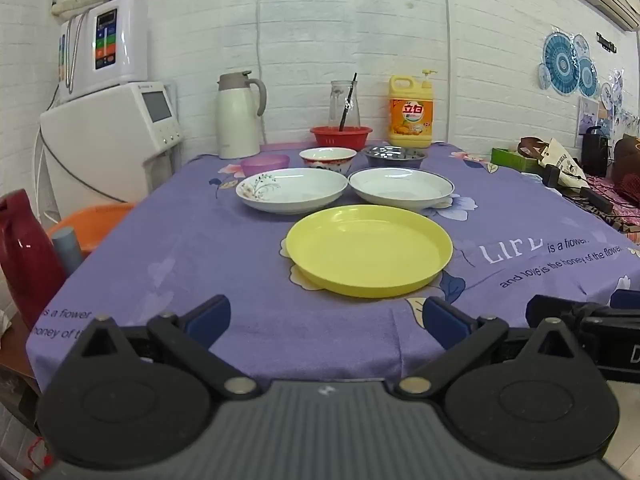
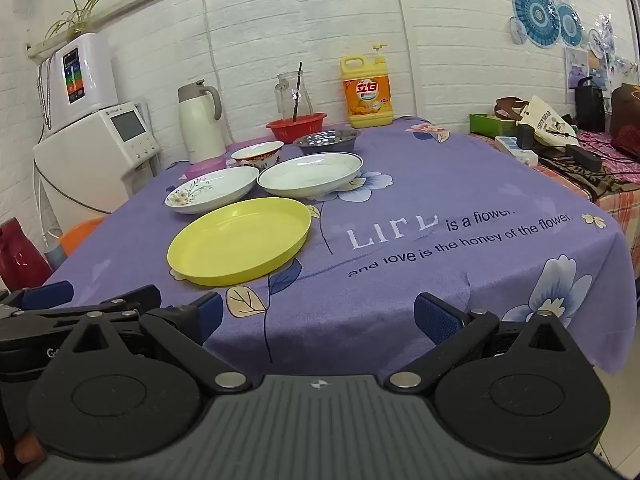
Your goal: Organize plates and bowls
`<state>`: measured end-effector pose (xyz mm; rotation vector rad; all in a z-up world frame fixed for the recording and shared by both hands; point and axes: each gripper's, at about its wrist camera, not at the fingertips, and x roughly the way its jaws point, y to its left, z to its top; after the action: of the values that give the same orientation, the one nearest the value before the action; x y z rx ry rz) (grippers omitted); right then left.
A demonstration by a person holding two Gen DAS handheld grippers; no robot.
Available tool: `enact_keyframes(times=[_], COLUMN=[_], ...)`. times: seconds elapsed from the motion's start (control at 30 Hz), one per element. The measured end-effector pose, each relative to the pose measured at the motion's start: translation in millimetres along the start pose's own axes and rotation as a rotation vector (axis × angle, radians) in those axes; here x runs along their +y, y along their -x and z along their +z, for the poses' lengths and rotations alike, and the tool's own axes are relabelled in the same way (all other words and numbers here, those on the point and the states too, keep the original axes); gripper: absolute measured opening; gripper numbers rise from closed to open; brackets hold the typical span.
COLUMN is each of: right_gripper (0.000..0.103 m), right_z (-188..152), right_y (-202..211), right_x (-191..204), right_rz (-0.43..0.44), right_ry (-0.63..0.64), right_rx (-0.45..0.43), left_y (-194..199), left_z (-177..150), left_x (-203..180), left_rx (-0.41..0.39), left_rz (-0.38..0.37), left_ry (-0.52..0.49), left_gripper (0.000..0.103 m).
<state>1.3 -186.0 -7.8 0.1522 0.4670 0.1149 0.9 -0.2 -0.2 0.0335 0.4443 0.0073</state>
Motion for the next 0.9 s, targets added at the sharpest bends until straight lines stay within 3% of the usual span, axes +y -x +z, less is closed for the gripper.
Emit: enact_keyframes(times=[0.9], right_gripper=[0.103], right_z=[-1.3], right_y=[-4.5], right_x=[-4.0], right_rz=[-0.008], right_ry=[-0.004], right_rx=[0.017], left_y=[0.2], left_z=[-0.9], left_x=[-0.1], left_rx=[-0.013], left_rz=[0.014], left_ry=[-0.013], left_gripper=[0.102])
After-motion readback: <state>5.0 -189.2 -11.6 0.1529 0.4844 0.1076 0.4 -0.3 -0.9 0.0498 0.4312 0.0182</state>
